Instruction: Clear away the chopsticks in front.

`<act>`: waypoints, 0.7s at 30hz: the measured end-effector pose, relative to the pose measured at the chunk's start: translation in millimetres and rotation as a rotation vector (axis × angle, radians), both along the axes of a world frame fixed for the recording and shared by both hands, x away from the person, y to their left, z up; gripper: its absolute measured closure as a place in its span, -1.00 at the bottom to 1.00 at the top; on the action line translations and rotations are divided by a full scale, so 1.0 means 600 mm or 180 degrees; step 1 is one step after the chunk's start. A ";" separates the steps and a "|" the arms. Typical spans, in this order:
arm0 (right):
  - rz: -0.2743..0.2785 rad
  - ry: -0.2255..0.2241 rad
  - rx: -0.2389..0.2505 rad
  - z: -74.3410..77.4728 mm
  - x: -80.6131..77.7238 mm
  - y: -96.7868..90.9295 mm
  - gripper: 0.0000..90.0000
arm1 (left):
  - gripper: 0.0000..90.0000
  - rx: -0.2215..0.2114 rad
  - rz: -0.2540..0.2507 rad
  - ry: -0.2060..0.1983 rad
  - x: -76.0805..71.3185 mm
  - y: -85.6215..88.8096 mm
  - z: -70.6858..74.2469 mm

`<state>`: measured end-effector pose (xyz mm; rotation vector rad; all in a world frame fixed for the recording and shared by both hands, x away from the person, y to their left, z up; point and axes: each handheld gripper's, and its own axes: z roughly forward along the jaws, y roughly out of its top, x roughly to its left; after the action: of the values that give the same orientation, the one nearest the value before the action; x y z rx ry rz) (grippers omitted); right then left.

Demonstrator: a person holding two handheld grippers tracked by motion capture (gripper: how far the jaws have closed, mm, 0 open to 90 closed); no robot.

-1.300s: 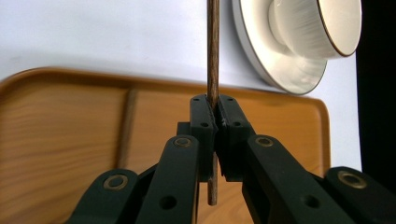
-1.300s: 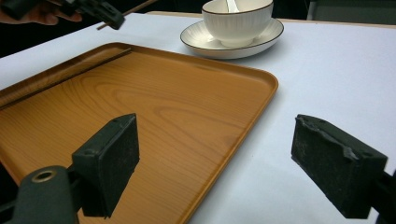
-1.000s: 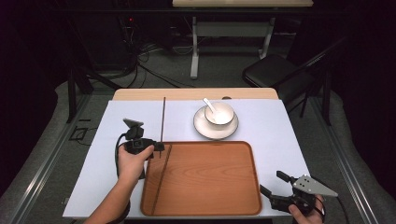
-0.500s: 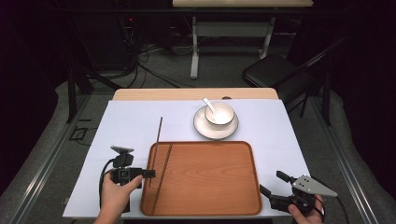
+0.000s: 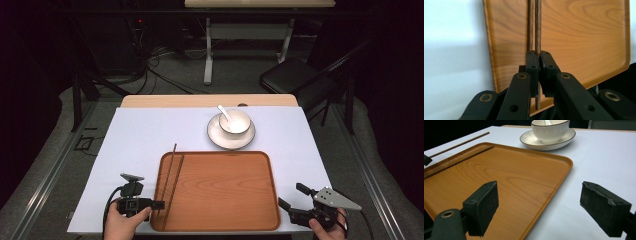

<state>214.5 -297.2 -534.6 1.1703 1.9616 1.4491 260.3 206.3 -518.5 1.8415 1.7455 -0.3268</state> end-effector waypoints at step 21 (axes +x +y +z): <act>-0.0008 -0.0009 0.0001 0.000 0.000 -0.001 -0.67 | 0.91 0.0049 -0.0054 0.0247 -0.003 0.006 -0.019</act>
<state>214.5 -297.7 -534.6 1.1698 1.9575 1.4489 258.4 209.9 -529.6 1.8784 1.7897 -0.3974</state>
